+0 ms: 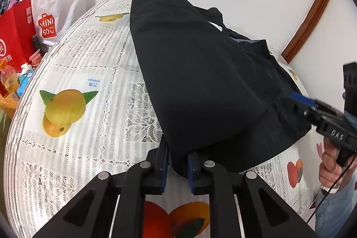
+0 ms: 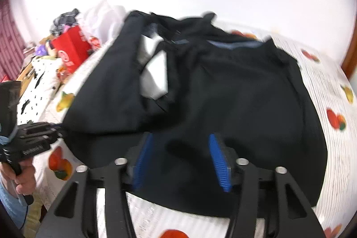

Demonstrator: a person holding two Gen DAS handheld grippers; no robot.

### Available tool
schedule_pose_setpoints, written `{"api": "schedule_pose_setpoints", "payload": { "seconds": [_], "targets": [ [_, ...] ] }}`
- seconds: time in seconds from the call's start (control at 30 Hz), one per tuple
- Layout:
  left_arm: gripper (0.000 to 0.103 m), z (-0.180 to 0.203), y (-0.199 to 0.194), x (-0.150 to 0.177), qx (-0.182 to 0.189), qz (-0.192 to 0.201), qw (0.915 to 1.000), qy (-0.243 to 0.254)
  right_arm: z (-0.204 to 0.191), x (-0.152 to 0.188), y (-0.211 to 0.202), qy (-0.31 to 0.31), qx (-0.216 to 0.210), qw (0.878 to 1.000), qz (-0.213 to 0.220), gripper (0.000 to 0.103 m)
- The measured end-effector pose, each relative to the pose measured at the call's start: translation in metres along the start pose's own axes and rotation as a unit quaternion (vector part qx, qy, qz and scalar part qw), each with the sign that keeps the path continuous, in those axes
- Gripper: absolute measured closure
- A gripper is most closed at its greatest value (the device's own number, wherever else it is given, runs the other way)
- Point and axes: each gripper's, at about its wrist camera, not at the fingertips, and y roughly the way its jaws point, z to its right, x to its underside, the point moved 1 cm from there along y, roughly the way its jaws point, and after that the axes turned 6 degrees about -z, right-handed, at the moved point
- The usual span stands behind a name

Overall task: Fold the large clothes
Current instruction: 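Grasp the jacket edge with the left tool while the right tool holds its edge, then lift the jacket with both tools and fold it over onto itself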

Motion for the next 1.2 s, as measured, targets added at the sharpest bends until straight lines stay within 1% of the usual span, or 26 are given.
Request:
{"api": "schedule_pose_setpoints", "payload": {
  "seconds": [0.1, 0.13, 0.2, 0.3, 0.4, 0.47, 0.57, 0.63, 0.7, 0.73, 0.77, 0.8, 0.83, 0.9, 0.97, 1.03, 1.13, 1.2],
  "targets": [
    [0.073, -0.006, -0.003, 0.002, 0.008, -0.002, 1.0, 0.002, -0.017, -0.011, 0.0, -0.017, -0.017, 1.0, 0.012, 0.039],
    [0.064, -0.008, -0.005, 0.004, 0.012, -0.001, 0.9999, 0.004, -0.022, -0.016, 0.005, -0.019, -0.024, 0.999, 0.012, 0.039],
    [0.051, -0.013, -0.011, 0.008, 0.011, 0.0, 0.9999, 0.01, -0.026, -0.025, 0.014, -0.019, -0.037, 0.999, 0.007, 0.039],
    [0.049, -0.018, -0.018, 0.012, 0.011, 0.012, 0.9997, 0.016, -0.026, -0.037, 0.029, -0.004, -0.051, 0.999, -0.005, 0.039],
    [0.045, -0.015, -0.017, 0.012, 0.034, 0.01, 0.9992, 0.02, -0.027, -0.045, 0.046, 0.011, -0.063, 0.998, -0.016, 0.039],
    [0.038, -0.007, -0.011, 0.011, 0.052, 0.005, 0.9983, 0.023, -0.026, -0.049, 0.057, 0.023, -0.066, 0.997, -0.025, 0.039],
    [0.032, 0.004, -0.002, 0.01, 0.061, -0.002, 0.9979, 0.023, -0.025, -0.055, 0.068, 0.041, -0.08, 0.995, -0.032, 0.04],
    [0.03, 0.016, 0.003, 0.008, 0.05, -0.001, 0.9981, 0.036, -0.026, -0.058, 0.069, 0.045, -0.084, 0.995, -0.028, 0.047],
    [0.028, 0.025, 0.008, 0.006, 0.035, -0.002, 0.9983, 0.047, -0.028, -0.059, 0.068, 0.04, -0.087, 0.995, -0.025, 0.063],
    [0.027, 0.029, 0.011, 0.005, 0.023, -0.003, 0.9985, 0.049, -0.029, -0.059, 0.066, 0.035, -0.084, 0.996, -0.022, 0.068],
    [0.027, 0.032, 0.013, 0.004, 0.014, -0.002, 0.9986, 0.05, -0.03, -0.059, 0.062, 0.026, -0.08, 0.996, -0.015, 0.082],
    [0.025, 0.035, 0.014, 0.003, 0.005, -0.001, 0.9986, 0.052, -0.031, -0.059, 0.06, 0.021, -0.076, 0.997, -0.011, 0.09],
    [0.022, 0.038, 0.016, 0.003, -0.001, -0.002, 0.9986, 0.053, -0.031, -0.059, 0.055, 0.016, -0.074, 0.997, -0.005, 0.092],
    [0.021, 0.043, 0.018, 0.003, -0.016, -0.002, 0.9982, 0.058, -0.029, -0.058, 0.041, 0.009, -0.078, 0.997, 0.015, 0.098],
    [0.019, 0.05, 0.022, 0.004, -0.037, -0.005, 0.9962, 0.078, -0.027, -0.057, 0.022, 0.006, -0.079, 0.996, 0.046, 0.099],
    [0.019, 0.058, 0.024, 0.005, -0.056, -0.003, 0.9942, 0.092, -0.022, -0.057, -0.002, 0.011, -0.075, 0.994, 0.082, 0.1],
    [0.019, 0.063, 0.027, 0.005, -0.07, -0.007, 0.9923, 0.102, -0.012, -0.053, -0.04, 0.018, -0.085, 0.987, 0.135, 0.101],
    [0.019, 0.067, 0.029, 0.006, -0.077, -0.006, 0.9913, 0.107, -0.004, -0.042, -0.062, 0.02, -0.069, 0.982, 0.176, 0.101]
  ]
}}
